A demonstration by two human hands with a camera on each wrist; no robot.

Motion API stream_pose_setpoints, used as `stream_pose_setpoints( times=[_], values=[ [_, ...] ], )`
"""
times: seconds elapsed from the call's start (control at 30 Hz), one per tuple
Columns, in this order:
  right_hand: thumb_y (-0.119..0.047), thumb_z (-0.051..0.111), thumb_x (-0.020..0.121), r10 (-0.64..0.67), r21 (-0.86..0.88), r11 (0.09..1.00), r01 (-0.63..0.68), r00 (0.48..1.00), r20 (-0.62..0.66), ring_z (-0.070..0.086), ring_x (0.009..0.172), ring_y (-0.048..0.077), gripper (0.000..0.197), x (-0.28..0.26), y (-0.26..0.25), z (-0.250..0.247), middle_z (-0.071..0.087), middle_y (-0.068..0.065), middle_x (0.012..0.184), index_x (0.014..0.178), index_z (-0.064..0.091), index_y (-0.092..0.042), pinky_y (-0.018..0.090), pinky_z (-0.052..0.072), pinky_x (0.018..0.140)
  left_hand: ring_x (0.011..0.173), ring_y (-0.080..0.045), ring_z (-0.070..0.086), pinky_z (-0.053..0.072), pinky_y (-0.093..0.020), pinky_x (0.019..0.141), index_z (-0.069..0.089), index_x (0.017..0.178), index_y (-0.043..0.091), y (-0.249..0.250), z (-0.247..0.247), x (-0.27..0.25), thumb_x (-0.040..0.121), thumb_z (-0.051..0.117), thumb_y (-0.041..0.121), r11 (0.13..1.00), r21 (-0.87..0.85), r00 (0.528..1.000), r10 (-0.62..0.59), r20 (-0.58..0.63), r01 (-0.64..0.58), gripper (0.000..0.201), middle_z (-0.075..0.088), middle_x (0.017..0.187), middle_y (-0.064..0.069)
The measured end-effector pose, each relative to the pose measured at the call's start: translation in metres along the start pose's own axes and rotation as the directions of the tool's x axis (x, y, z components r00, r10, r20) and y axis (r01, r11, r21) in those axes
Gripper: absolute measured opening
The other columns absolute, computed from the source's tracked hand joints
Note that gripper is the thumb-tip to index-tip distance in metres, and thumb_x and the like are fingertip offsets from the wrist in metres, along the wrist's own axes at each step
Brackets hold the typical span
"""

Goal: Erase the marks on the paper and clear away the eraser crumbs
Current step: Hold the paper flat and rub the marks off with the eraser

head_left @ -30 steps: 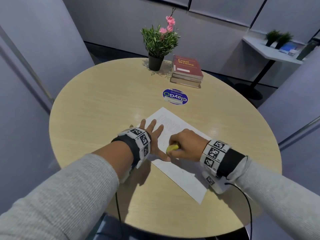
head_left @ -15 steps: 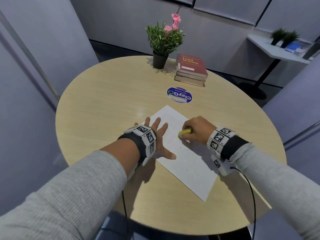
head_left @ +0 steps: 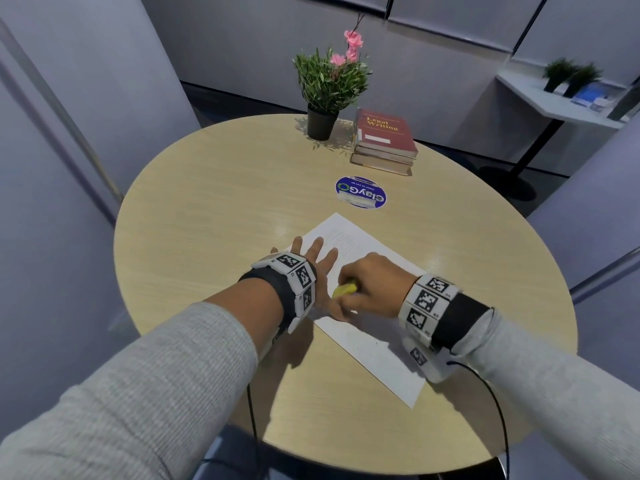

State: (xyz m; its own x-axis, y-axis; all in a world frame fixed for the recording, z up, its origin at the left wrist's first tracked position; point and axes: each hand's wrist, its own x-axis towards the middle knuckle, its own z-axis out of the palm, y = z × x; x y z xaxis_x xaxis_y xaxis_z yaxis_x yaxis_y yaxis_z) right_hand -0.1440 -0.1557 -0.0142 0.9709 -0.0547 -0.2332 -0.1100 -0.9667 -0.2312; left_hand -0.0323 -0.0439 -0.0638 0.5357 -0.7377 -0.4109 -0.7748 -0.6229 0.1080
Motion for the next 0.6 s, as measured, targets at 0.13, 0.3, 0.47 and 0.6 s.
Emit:
stream_pose_setpoints(
  times=[0.13, 0.3, 0.47, 0.6],
  values=[
    [-0.036, 0.065, 0.081, 0.147, 0.005, 0.989, -0.147, 0.985, -0.094, 0.062, 0.077, 0.021, 0.024, 0.010, 0.031, -0.017, 0.069, 0.003, 0.080, 0.085, 0.069, -0.013, 0.035, 0.051, 0.071, 0.144, -0.036, -0.021, 0.002, -0.070, 0.107, -0.018, 0.148, 0.038, 0.002, -0.003, -0.004, 0.045, 0.045, 0.099, 1.000, -0.011, 1.000, 0.000, 0.023, 0.000, 0.135, -0.026, 0.157, 0.005],
    [-0.035, 0.061, 0.077, 0.008, -0.032, 0.999, -0.009, 1.000, -0.012, 0.061, 0.070, 0.020, 0.023, 0.009, 0.004, -0.003, 0.069, 0.003, 0.075, 0.083, 0.068, -0.014, 0.032, 0.051, 0.067, 0.144, -0.036, -0.020, 0.003, -0.072, 0.107, -0.017, 0.148, 0.039, 0.000, 0.001, 0.000, 0.046, 0.048, 0.097, 1.000, -0.019, 1.000, -0.001, -0.004, 0.001, 0.134, -0.023, 0.158, 0.005],
    [-0.036, 0.064, 0.081, 0.115, -0.009, 0.993, -0.116, 0.991, -0.066, 0.062, 0.078, 0.022, 0.025, 0.018, 0.023, -0.019, 0.070, 0.005, 0.082, 0.088, 0.070, -0.013, 0.035, 0.052, 0.071, 0.144, -0.035, -0.020, 0.001, -0.071, 0.107, -0.016, 0.148, 0.039, 0.000, 0.001, 0.000, 0.041, 0.043, 0.100, 1.000, -0.021, 1.000, 0.005, -0.001, -0.005, 0.137, -0.024, 0.158, 0.006],
    [-0.034, 0.063, 0.079, 0.064, -0.029, 0.997, -0.067, 0.994, -0.083, 0.061, 0.074, 0.022, 0.024, 0.016, 0.014, -0.012, 0.069, 0.006, 0.078, 0.086, 0.069, -0.012, 0.033, 0.051, 0.068, 0.144, -0.035, -0.020, 0.002, -0.071, 0.107, -0.017, 0.148, 0.039, 0.000, 0.001, 0.000, 0.042, 0.045, 0.100, 1.000, -0.020, 1.000, 0.005, 0.005, -0.005, 0.137, -0.024, 0.158, 0.006]
  ],
)
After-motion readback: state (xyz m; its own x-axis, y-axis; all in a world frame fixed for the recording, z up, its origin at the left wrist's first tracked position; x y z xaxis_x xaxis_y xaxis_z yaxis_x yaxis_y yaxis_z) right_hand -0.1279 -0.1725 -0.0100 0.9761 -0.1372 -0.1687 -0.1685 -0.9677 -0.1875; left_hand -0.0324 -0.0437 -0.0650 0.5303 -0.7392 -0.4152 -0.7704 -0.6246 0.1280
